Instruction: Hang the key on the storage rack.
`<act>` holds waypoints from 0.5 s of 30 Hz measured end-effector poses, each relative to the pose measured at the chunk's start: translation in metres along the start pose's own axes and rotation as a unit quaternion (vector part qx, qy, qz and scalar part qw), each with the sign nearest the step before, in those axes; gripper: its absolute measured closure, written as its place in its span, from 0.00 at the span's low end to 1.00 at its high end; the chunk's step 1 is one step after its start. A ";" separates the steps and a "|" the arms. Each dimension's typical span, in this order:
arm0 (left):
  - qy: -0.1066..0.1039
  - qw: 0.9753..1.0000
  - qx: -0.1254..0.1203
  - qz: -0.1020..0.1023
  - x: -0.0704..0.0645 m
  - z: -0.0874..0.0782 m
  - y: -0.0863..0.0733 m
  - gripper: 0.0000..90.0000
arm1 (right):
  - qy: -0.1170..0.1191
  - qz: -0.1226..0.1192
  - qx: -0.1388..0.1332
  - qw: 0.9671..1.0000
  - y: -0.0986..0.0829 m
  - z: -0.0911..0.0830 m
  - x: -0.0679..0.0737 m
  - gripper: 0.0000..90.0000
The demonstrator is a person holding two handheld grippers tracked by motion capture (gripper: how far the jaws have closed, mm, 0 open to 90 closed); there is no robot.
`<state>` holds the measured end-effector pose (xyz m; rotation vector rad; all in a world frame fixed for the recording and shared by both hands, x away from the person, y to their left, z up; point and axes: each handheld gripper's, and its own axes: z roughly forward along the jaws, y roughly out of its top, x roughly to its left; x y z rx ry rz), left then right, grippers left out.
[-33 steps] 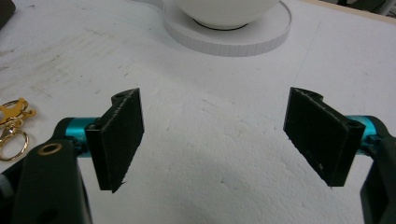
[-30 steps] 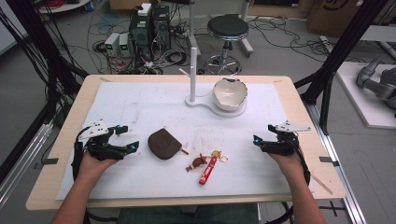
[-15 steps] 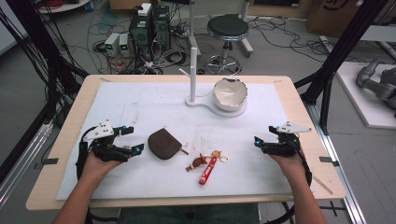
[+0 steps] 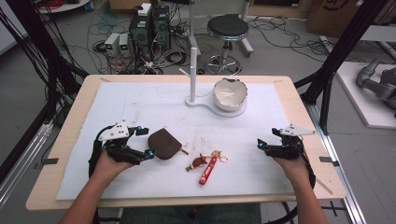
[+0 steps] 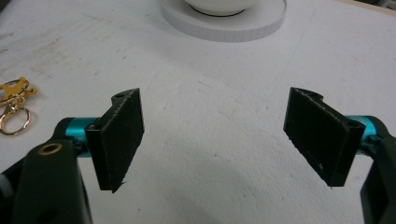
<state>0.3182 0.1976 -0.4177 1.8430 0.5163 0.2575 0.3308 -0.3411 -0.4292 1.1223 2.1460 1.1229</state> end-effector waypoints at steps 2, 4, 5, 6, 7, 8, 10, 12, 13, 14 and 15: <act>-0.005 1.000 0.002 0.002 -0.002 0.004 0.002 0.15 | -0.002 0.001 0.000 1.000 -0.001 -0.002 0.000 0.23; -0.012 1.000 0.006 0.006 -0.005 0.011 0.004 0.15 | -0.003 0.000 0.001 1.000 -0.003 -0.004 -0.001 0.23; -0.021 1.000 0.011 0.013 -0.008 0.018 0.007 0.15 | -0.003 0.001 0.002 1.000 -0.004 -0.005 -0.001 0.23; -0.021 1.000 0.011 0.013 -0.008 0.018 0.007 0.15 | -0.003 0.001 0.002 1.000 -0.004 -0.005 -0.001 0.23; -0.025 1.000 0.012 0.015 -0.009 0.021 0.008 0.15 | -0.003 0.000 0.003 1.000 -0.004 -0.005 0.000 0.23; -0.028 0.999 0.013 0.019 -0.011 0.024 0.009 0.15 | -0.004 0.000 0.004 1.000 -0.005 -0.006 -0.001 0.23; -0.035 0.999 0.015 0.021 -0.015 0.031 0.012 0.15 | -0.006 -0.001 0.006 1.000 -0.007 -0.008 -0.001 0.23; -0.045 0.998 0.022 0.027 -0.020 0.041 0.015 0.15 | -0.008 -0.002 0.007 1.000 -0.009 -0.010 -0.001 0.23; -0.045 0.998 0.022 0.027 -0.020 0.041 0.015 0.15 | -0.008 -0.002 0.007 1.000 -0.009 -0.010 -0.001 0.23; -0.051 0.998 0.028 0.031 -0.023 0.047 0.017 0.15 | -0.009 -0.002 0.008 1.000 -0.010 -0.011 -0.001 0.23; -0.051 0.998 0.028 0.031 -0.023 0.047 0.017 0.15 | -0.009 -0.003 0.009 1.000 -0.010 -0.012 -0.001 0.23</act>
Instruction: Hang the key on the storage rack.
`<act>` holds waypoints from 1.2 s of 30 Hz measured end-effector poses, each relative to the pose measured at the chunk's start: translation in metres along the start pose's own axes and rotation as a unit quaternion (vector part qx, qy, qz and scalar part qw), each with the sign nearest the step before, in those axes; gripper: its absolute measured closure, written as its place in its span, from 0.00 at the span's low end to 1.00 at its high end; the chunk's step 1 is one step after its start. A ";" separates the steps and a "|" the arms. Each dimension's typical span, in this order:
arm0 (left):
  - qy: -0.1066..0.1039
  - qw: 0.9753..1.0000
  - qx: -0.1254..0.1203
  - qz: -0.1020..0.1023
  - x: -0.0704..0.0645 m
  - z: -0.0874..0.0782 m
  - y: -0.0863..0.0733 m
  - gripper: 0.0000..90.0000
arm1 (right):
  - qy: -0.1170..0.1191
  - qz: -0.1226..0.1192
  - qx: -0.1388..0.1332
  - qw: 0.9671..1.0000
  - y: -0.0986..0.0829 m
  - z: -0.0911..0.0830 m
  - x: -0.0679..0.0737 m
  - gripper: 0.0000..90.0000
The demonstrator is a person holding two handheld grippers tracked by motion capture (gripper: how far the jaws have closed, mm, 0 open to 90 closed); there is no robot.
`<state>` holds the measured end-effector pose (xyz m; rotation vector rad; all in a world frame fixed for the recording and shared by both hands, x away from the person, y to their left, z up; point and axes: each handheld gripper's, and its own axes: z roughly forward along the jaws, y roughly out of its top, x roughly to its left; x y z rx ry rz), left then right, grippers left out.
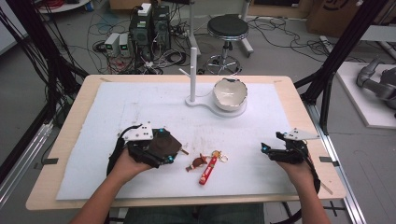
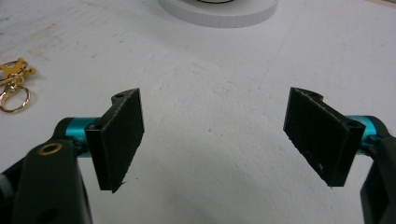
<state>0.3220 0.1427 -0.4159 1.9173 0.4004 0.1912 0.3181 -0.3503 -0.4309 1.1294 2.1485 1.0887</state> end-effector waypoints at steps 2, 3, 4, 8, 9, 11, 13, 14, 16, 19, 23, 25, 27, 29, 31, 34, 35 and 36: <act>-0.009 1.000 0.008 0.003 -0.003 0.009 0.002 0.15 | -0.001 -0.001 0.002 1.000 -0.001 -0.001 0.000 0.23; -0.014 1.000 0.011 0.007 -0.006 0.017 0.005 0.15 | -0.003 0.000 0.001 1.000 -0.002 -0.003 0.000 0.23; -0.014 1.000 0.011 0.007 -0.006 0.017 0.005 0.15 | -0.004 0.001 0.002 1.000 -0.003 -0.004 0.000 0.23; -0.030 0.999 0.029 0.025 -0.013 0.038 0.010 0.15 | -0.007 0.001 0.003 1.000 -0.005 -0.007 -0.001 0.23; -0.034 0.998 0.037 0.028 -0.015 0.043 0.011 0.15 | -0.009 0.002 0.003 1.000 -0.006 -0.008 -0.001 0.23; -0.035 0.998 0.045 0.033 -0.016 0.047 0.011 0.15 | -0.009 0.002 0.003 1.000 -0.007 -0.009 -0.001 0.23; -0.038 0.997 0.056 0.036 -0.018 0.055 0.011 0.15 | -0.010 0.000 0.003 1.000 -0.007 -0.009 -0.002 0.23; -0.040 0.996 0.066 0.039 -0.021 0.062 0.012 0.15 | -0.011 0.001 0.005 1.000 -0.008 -0.010 -0.001 0.23; -0.041 0.996 0.072 0.044 -0.022 0.066 0.012 0.15 | -0.011 0.000 0.005 1.000 -0.008 -0.010 -0.001 0.23; -0.045 0.994 0.088 0.049 -0.025 0.075 0.012 0.15 | -0.010 -0.001 0.008 1.000 -0.008 -0.010 -0.001 0.23; -0.047 0.991 0.116 0.049 -0.028 0.086 0.010 0.15 | -0.008 -0.002 0.008 1.000 -0.008 -0.008 -0.001 0.23; -0.050 0.989 0.127 0.052 -0.030 0.091 0.009 0.16 | -0.007 -0.005 0.009 1.000 -0.007 -0.008 -0.001 0.23; -0.046 0.988 0.136 0.056 -0.030 0.094 0.008 0.16 | -0.007 -0.004 0.010 1.000 -0.007 -0.007 0.000 0.23; -0.047 0.988 0.141 0.050 -0.030 0.098 0.007 0.16 | -0.007 -0.006 0.008 1.000 -0.008 -0.008 0.000 0.23; -0.047 0.987 0.147 0.049 -0.028 0.100 0.006 0.17 | -0.008 -0.007 0.008 1.000 -0.008 -0.008 -0.001 0.23; -0.041 0.985 0.163 0.042 -0.027 0.105 0.004 0.19 | -0.009 -0.005 0.009 1.000 -0.008 -0.009 -0.001 0.23; -0.040 0.984 0.166 0.043 -0.027 0.106 0.003 0.19 | -0.009 -0.004 0.009 1.000 -0.008 -0.009 -0.001 0.23; -0.036 0.984 0.171 0.041 -0.027 0.107 0.003 0.20 | -0.009 -0.004 0.009 1.000 -0.008 -0.008 -0.001 0.23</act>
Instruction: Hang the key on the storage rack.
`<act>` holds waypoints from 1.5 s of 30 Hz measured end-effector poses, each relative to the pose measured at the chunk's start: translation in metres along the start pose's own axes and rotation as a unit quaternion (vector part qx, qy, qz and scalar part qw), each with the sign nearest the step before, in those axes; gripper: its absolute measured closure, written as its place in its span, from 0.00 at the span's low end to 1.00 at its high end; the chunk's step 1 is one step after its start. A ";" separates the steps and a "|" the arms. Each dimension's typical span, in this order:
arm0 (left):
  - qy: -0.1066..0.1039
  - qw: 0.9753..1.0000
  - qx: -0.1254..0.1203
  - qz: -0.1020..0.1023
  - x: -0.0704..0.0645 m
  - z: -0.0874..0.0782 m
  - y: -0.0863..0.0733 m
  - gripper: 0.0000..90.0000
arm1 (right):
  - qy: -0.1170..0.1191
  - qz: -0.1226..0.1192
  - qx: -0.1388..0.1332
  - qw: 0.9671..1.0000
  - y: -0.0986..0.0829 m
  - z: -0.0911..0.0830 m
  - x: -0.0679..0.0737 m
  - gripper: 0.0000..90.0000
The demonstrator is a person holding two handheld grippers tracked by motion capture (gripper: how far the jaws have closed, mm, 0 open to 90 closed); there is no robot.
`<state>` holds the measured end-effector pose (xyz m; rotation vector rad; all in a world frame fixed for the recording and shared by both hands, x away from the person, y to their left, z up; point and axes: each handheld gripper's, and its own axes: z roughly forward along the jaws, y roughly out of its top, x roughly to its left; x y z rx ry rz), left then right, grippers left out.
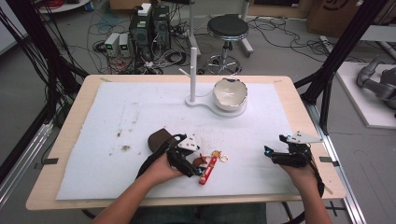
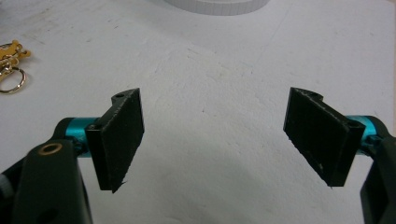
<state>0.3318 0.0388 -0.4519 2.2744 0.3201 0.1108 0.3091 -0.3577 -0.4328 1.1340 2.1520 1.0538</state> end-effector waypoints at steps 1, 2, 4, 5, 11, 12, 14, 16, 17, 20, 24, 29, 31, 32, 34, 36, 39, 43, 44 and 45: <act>0.000 1.000 0.002 -0.001 0.000 0.001 0.000 0.21 | -0.001 0.000 0.001 1.000 0.000 0.000 0.000 0.23; 0.001 1.000 0.010 0.000 0.001 0.003 0.000 0.22 | -0.001 -0.001 0.002 1.000 0.000 0.000 0.000 0.23; 0.005 1.000 0.014 0.002 0.001 0.005 0.001 0.24 | 0.001 -0.001 0.001 1.000 0.000 0.001 0.000 0.23; 0.007 1.000 0.015 0.004 0.001 0.006 0.001 0.24 | 0.001 -0.001 0.001 1.000 0.000 0.001 0.001 0.23; 0.017 1.000 0.015 0.004 0.000 0.006 0.002 0.29 | -0.001 -0.002 0.003 1.000 0.000 0.001 0.001 0.23; 0.018 1.000 0.015 0.004 0.000 0.005 0.002 0.30 | -0.001 -0.002 0.002 1.000 0.000 0.001 0.001 0.23; 0.010 1.000 0.013 0.014 -0.001 0.004 0.002 0.40 | 0.000 -0.003 0.001 1.000 0.000 0.001 0.001 0.23; 0.004 1.000 0.013 0.023 -0.001 0.003 0.002 0.45 | 0.000 -0.004 0.001 1.000 0.000 0.001 0.001 0.23; 0.002 1.000 0.010 0.026 -0.003 0.003 0.002 0.52 | 0.000 -0.004 0.003 1.000 0.000 0.001 0.001 0.23; -0.001 1.000 0.008 0.027 -0.001 0.003 0.001 0.53 | 0.000 -0.003 0.003 1.000 0.000 0.001 0.002 0.23; 0.000 1.000 0.007 0.025 -0.002 0.003 0.001 0.53 | 0.001 -0.004 0.003 1.000 0.000 0.001 0.002 0.23; -0.015 1.000 0.008 0.023 -0.002 -0.001 0.001 0.54 | 0.001 -0.002 0.003 1.000 0.000 0.001 0.002 0.23; -0.015 1.000 0.005 0.023 -0.003 -0.002 0.001 0.54 | 0.001 -0.003 0.003 1.000 0.000 0.002 0.002 0.23; -0.014 1.000 -0.003 0.024 -0.003 -0.005 0.003 0.54 | 0.001 -0.004 0.002 1.000 0.000 0.002 0.002 0.23; -0.015 1.000 -0.008 0.023 -0.003 -0.007 0.004 0.54 | 0.002 -0.005 0.002 1.000 0.000 0.002 0.002 0.23; -0.013 1.000 -0.019 0.019 -0.002 -0.010 0.005 0.54 | 0.002 -0.005 0.003 1.000 0.000 0.002 0.002 0.23; -0.012 0.999 -0.036 0.014 -0.001 -0.020 0.009 0.54 | 0.002 -0.004 0.003 1.000 0.000 0.002 0.002 0.23; -0.011 0.998 -0.061 0.009 0.001 -0.036 0.015 0.54 | 0.002 -0.003 0.005 1.000 0.000 0.003 0.003 0.23; -0.012 0.998 -0.063 0.009 0.002 -0.038 0.016 0.54 | 0.002 -0.003 0.004 1.000 0.000 0.003 0.003 0.23; -0.012 0.998 -0.065 0.009 0.002 -0.040 0.017 0.54 | 0.002 -0.002 0.004 1.000 0.000 0.003 0.003 0.23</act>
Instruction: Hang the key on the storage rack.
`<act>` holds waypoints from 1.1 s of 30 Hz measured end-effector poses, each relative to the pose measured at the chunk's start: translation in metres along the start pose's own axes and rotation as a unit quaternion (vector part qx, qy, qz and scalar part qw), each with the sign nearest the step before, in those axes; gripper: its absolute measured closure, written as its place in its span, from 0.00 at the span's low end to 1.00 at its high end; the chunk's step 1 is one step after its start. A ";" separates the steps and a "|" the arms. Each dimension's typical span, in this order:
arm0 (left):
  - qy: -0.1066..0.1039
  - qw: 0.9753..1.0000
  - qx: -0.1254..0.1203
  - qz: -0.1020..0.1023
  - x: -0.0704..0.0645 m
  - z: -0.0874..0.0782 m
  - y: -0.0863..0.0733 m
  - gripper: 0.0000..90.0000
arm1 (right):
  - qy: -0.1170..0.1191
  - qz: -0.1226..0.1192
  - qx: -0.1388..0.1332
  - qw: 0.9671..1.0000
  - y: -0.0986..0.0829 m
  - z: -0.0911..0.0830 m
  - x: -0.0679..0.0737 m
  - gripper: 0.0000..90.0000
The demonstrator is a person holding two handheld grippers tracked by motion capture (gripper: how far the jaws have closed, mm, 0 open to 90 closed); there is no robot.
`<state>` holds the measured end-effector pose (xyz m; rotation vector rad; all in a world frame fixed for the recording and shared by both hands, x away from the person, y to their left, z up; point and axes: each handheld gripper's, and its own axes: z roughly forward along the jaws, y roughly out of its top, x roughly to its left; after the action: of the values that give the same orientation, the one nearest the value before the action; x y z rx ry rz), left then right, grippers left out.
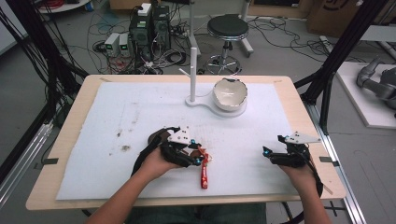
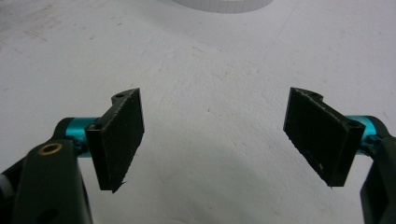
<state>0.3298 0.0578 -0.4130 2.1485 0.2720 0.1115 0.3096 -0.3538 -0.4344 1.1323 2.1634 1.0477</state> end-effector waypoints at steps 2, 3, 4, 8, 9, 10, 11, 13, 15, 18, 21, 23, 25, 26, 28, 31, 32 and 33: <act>0.000 1.000 -0.001 0.000 0.000 -0.002 0.001 0.54 | 0.000 0.000 0.000 1.000 0.000 0.000 0.000 0.23; 0.001 1.000 -0.006 0.001 0.000 -0.005 0.003 0.54 | 0.001 -0.001 0.001 1.000 0.000 0.000 0.000 0.23; 0.000 1.000 -0.013 0.000 0.000 -0.009 0.006 0.55 | 0.002 0.000 0.001 1.000 0.000 0.001 0.000 0.23; -0.001 1.000 -0.027 -0.002 0.002 -0.016 0.013 0.55 | 0.002 -0.001 0.001 1.000 0.001 0.002 0.001 0.23; -0.001 0.999 -0.032 -0.002 0.002 -0.018 0.016 0.55 | 0.003 -0.001 0.001 1.000 0.002 0.003 0.001 0.23; -0.001 0.999 -0.034 0.001 0.003 -0.020 0.020 0.55 | 0.004 -0.002 0.000 1.000 0.002 0.004 0.001 0.23; -0.003 0.999 -0.046 0.000 0.004 -0.024 0.026 0.55 | 0.005 -0.002 0.001 1.000 0.003 0.004 0.002 0.23; -0.003 0.999 -0.048 0.002 0.005 -0.026 0.029 0.55 | 0.006 -0.004 0.000 1.000 0.004 0.005 0.002 0.23; -0.001 0.999 -0.051 0.005 0.007 -0.030 0.035 0.55 | 0.007 -0.004 0.001 1.000 0.004 0.006 0.002 0.23; 0.000 0.998 -0.058 0.006 0.009 -0.036 0.044 0.55 | 0.008 -0.005 0.000 1.000 0.005 0.007 0.002 0.23; 0.003 0.998 -0.064 0.007 0.012 -0.043 0.050 0.55 | 0.010 -0.006 0.002 1.000 0.006 0.009 0.002 0.23; 0.006 0.998 -0.069 0.006 0.015 -0.048 0.055 0.55 | 0.011 -0.006 0.001 1.000 0.006 0.010 0.003 0.23; 0.007 0.997 -0.077 0.003 0.017 -0.052 0.057 0.55 | 0.012 -0.006 0.003 1.000 0.006 0.010 0.003 0.23; 0.006 0.997 -0.079 0.004 0.018 -0.055 0.059 0.55 | 0.012 -0.006 0.001 1.000 0.006 0.010 0.003 0.23; 0.008 0.997 -0.083 0.003 0.021 -0.060 0.061 0.55 | 0.012 -0.007 0.001 1.000 0.006 0.010 0.003 0.23; 0.008 0.996 -0.090 -0.001 0.025 -0.065 0.064 0.55 | 0.012 -0.008 0.002 1.000 0.006 0.010 0.003 0.23; 0.007 0.996 -0.091 -0.002 0.026 -0.066 0.065 0.55 | 0.012 -0.007 0.002 1.000 0.006 0.010 0.003 0.23; 0.007 0.996 -0.088 -0.003 0.029 -0.068 0.066 0.55 | 0.011 -0.008 0.002 1.000 0.006 0.010 0.003 0.23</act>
<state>0.3556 0.0843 -0.3214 1.9721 0.2664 0.1420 0.3178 -0.3446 -0.4361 1.1092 2.1895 1.0545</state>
